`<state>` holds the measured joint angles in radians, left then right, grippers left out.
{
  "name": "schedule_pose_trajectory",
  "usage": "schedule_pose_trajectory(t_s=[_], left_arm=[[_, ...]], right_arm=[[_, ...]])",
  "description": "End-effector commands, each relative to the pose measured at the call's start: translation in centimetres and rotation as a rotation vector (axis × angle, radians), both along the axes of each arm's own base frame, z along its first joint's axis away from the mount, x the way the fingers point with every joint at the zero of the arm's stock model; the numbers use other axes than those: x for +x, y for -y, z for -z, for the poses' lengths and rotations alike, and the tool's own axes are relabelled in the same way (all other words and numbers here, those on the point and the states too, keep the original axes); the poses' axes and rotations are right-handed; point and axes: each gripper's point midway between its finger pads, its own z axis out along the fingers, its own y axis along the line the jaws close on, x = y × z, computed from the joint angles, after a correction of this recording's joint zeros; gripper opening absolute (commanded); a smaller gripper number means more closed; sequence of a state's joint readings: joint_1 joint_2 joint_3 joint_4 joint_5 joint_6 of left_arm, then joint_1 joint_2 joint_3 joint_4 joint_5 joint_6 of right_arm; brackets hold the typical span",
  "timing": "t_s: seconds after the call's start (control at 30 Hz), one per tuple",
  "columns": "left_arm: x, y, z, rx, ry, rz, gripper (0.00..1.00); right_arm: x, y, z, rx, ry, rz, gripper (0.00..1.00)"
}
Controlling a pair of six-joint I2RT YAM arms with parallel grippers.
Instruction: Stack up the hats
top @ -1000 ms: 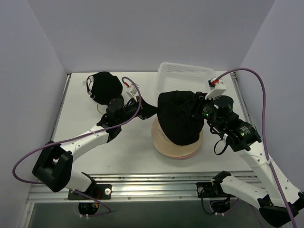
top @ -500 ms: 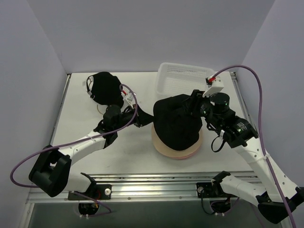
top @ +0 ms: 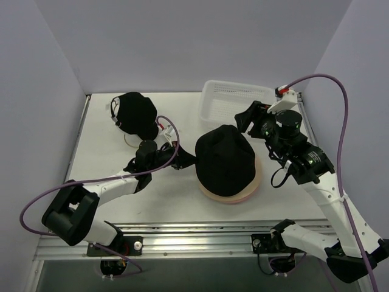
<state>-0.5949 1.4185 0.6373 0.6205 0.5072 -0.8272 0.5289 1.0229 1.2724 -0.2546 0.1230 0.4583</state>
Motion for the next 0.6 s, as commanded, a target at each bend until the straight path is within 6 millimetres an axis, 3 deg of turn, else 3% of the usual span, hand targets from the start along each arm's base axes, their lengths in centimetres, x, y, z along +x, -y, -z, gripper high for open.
schedule_pose_trajectory(t_s=[0.0, 0.03, 0.1, 0.23, 0.27, 0.3, 0.47, 0.57], left_arm=[[-0.1, 0.2, 1.0, 0.025, 0.043, 0.021, 0.02], [-0.2, 0.1, 1.5, 0.039, 0.041, 0.020, 0.02], [-0.1, 0.1, 2.1, 0.055, 0.037, 0.017, 0.02], [0.0, 0.1, 2.5, 0.062, 0.038, 0.014, 0.02], [0.0, 0.2, 2.4, 0.059, 0.040, 0.015, 0.03], [0.0, 0.2, 2.3, 0.057, 0.040, 0.013, 0.02], [0.1, 0.2, 2.3, 0.080, 0.046, 0.001, 0.02], [0.1, 0.2, 3.0, 0.108, 0.045, -0.013, 0.02]], right_arm=[[1.7, 2.9, -1.6, 0.090, 0.041, 0.119, 0.61], [1.9, 3.3, -1.9, 0.120, 0.062, 0.118, 0.61], [2.2, 3.4, -0.7, 0.146, 0.033, 0.077, 0.61], [3.0, 5.6, 1.1, 0.152, -0.010, 0.116, 0.59], [2.9, 5.9, 1.4, 0.159, -0.015, 0.121, 0.59], [2.6, 6.1, 3.1, 0.161, -0.046, 0.122, 0.58], [0.5, 9.6, 5.4, 0.195, -0.048, 0.225, 0.53], [0.5, 10.0, 7.7, 0.206, -0.090, 0.221, 0.51]])
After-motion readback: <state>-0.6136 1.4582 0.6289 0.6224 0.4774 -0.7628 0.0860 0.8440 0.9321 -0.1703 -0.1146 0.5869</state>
